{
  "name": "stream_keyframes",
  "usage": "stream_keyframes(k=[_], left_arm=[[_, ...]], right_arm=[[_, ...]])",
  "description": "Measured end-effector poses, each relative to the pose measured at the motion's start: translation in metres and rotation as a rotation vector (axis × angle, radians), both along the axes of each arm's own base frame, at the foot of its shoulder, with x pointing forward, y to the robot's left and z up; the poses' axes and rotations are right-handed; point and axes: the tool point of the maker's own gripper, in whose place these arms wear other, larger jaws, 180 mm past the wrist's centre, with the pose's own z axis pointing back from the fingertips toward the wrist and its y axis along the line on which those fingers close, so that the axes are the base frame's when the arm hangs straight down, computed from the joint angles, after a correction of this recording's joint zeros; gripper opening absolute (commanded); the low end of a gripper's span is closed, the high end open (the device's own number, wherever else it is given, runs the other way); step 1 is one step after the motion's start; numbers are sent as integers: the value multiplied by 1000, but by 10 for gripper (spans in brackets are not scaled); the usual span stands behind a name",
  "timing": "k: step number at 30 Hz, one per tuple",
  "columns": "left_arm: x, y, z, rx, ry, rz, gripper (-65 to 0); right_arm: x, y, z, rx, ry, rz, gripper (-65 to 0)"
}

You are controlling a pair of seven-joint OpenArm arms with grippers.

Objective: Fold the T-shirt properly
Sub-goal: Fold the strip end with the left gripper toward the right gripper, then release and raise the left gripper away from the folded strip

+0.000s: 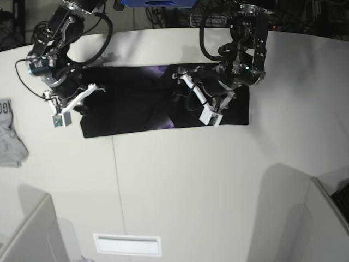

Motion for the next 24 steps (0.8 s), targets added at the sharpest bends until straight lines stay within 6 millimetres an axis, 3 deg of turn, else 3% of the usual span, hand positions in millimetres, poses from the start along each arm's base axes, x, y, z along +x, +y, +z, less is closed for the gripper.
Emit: stream_keyframes(k=[3, 4, 6, 8, 10, 11, 13, 16, 19, 24], left_arm=[[-1, -18, 12, -38, -25, -37, -140], [-3, -18, 15, -45, -32, -35, -142], [-1, -4, 24, -34, -52, 2, -163], [9, 29, 31, -16, -93, 103, -283], [9, 81, 21, 50, -73, 224, -490], [3, 109, 13, 97, -52, 287, -629], [-16, 159, 2, 176, 4, 395, -650], [-30, 216, 5, 248, 5, 523, -650], [-42, 252, 15, 327, -41, 503, -650], [-75, 303, 9, 424, -17, 514, -650]], right_arm=[[0, -5, -2, -13, 9, 5, -371], [0, -7, -2, -17, 8, 1, -329], [0, -9, -2, -21, 7, -1, -317], [0, -18, 1, -7, -3, -45, -317], [1, -40, 5, -30, -13, -102, -317], [2, -49, 8, -45, -17, -121, -317], [-2, -66, 5, -77, 41, -136, -317], [1, -83, -9, -58, 154, -165, -317], [1, -94, -17, -33, 221, -187, -317], [-3, -83, -23, 11, 257, -168, -317]])
